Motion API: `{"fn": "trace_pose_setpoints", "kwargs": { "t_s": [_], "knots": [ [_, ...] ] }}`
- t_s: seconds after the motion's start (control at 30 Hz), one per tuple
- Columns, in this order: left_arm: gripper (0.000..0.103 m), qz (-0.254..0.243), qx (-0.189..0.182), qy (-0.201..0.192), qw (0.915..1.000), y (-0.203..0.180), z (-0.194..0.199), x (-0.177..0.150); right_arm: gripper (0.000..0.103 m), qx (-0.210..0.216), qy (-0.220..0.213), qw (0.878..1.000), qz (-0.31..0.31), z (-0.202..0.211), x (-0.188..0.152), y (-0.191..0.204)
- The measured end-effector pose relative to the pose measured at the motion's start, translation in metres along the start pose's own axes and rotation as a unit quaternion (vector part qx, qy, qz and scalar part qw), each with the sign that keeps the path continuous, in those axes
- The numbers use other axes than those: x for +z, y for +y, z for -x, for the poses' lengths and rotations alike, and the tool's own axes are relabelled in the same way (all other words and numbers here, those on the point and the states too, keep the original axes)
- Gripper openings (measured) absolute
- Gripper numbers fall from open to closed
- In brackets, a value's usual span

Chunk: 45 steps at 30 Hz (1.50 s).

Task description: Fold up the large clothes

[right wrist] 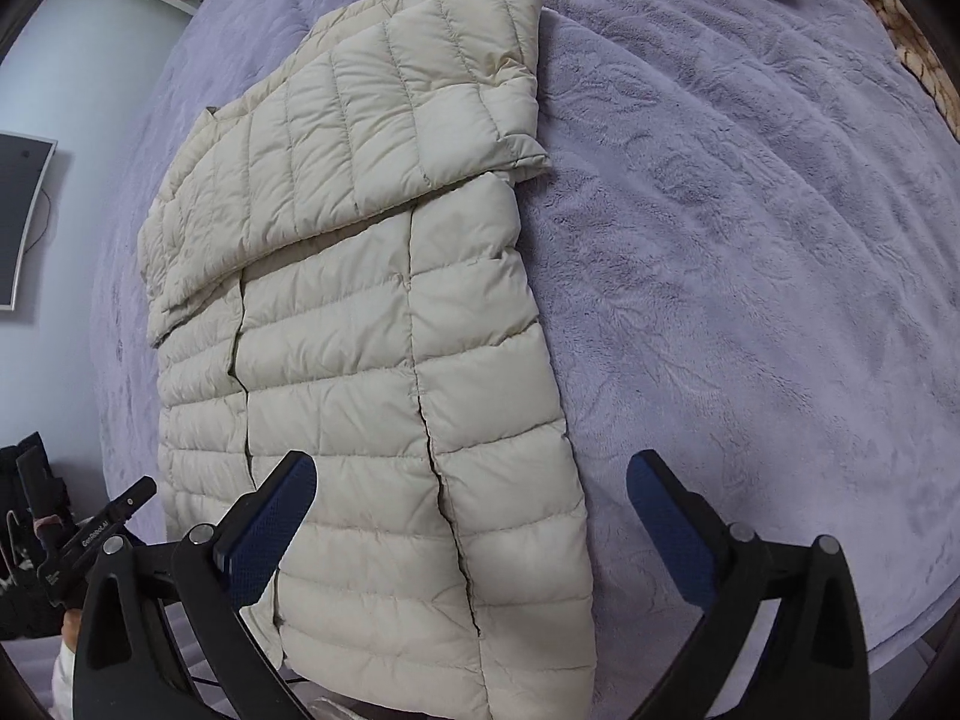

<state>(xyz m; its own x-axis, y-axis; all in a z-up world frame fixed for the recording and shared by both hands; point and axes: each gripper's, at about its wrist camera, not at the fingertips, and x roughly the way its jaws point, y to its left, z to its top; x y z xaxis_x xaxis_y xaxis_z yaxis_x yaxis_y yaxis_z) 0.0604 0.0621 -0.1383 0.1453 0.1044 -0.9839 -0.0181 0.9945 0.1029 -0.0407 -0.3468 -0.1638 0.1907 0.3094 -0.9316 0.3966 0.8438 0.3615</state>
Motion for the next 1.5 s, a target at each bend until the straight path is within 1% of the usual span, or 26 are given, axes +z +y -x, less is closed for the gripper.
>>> {"fn": "trace_pose_setpoints", "kwargs": {
  "t_s": [0.07, 0.17, 0.23, 0.37, 0.47, 0.6, 0.7, 0.77, 0.83, 0.9, 0.97, 1.07, 1.13, 1.2, 1.27, 1.4, 1.47, 1.5],
  "knots": [
    [0.103, -0.003, 0.005, -0.007, 1.0000, 0.002, 0.006, -0.007, 0.103, 0.008, -0.007, 1.000, -0.001, 0.003, -0.003, 0.002],
    [0.103, -0.009, 0.008, -0.015, 0.9998, 0.012, 0.010, -0.013, 0.103, 0.004, -0.018, 1.000, -0.002, 0.007, -0.009, 0.004],
    [0.103, -0.018, -0.010, -0.006, 0.9998, 0.019, 0.007, -0.016, 0.103, 0.000, -0.017, 1.000, -0.012, 0.007, -0.013, 0.003],
    [0.103, -0.030, -0.039, 0.007, 0.9988, 0.038, -0.005, -0.017, 0.103, 0.012, -0.008, 0.999, -0.050, 0.005, -0.031, -0.008],
    [0.103, -0.037, -0.064, 0.019, 0.9971, 0.052, -0.016, -0.020, 0.103, 0.018, -0.001, 0.996, -0.082, 0.001, -0.053, -0.018],
    [0.103, -0.046, -0.094, 0.051, 0.9932, 0.069, -0.037, -0.029, 0.103, 0.028, 0.002, 0.991, -0.130, -0.002, -0.088, -0.036],
    [0.103, -0.048, -0.130, 0.077, 0.9873, 0.078, -0.051, -0.037, 0.103, 0.049, 0.002, 0.985, -0.167, -0.006, -0.112, -0.048],
    [0.103, -0.047, -0.151, 0.088, 0.9835, 0.080, -0.057, -0.042, 0.103, 0.068, -0.002, 0.980, -0.185, -0.010, -0.124, -0.055],
    [0.103, -0.049, -0.161, 0.089, 0.9818, 0.080, -0.058, -0.044, 0.103, 0.091, 0.000, 0.974, -0.205, -0.017, -0.132, -0.059],
    [0.103, -0.052, -0.172, 0.089, 0.9797, 0.078, -0.057, -0.044, 0.103, 0.130, 0.000, 0.966, -0.225, -0.024, -0.138, -0.060],
    [0.103, -0.058, -0.187, 0.089, 0.9765, 0.074, -0.052, -0.047, 0.103, 0.160, -0.004, 0.958, -0.238, -0.030, -0.142, -0.055],
    [0.103, -0.069, -0.226, 0.089, 0.9675, 0.065, -0.043, -0.048, 0.103, 0.193, -0.011, 0.949, -0.249, -0.039, -0.145, -0.046],
    [0.103, -0.076, -0.244, 0.091, 0.9626, 0.057, -0.039, -0.051, 0.103, 0.219, -0.016, 0.941, -0.256, -0.044, -0.146, -0.037],
    [0.103, -0.082, -0.245, 0.095, 0.9614, 0.052, -0.041, -0.054, 0.103, 0.246, -0.022, 0.934, -0.256, -0.046, -0.147, -0.029],
    [0.103, -0.083, -0.239, 0.100, 0.9622, 0.046, -0.045, -0.056, 0.103, 0.264, -0.027, 0.931, -0.251, -0.046, -0.146, -0.019],
    [0.102, -0.081, -0.243, 0.087, 0.9628, 0.047, -0.041, -0.053, 0.103, 0.269, -0.037, 0.931, -0.244, -0.041, -0.144, -0.008],
    [0.084, -0.086, -0.247, 0.081, 0.9617, 0.051, -0.036, -0.052, 0.103, 0.271, -0.042, 0.930, -0.246, -0.037, -0.146, -0.009],
    [0.066, -0.092, -0.245, 0.085, 0.9614, 0.050, -0.037, -0.052, 0.103, 0.270, -0.043, 0.929, -0.250, -0.036, -0.148, -0.011]
  ]
}}
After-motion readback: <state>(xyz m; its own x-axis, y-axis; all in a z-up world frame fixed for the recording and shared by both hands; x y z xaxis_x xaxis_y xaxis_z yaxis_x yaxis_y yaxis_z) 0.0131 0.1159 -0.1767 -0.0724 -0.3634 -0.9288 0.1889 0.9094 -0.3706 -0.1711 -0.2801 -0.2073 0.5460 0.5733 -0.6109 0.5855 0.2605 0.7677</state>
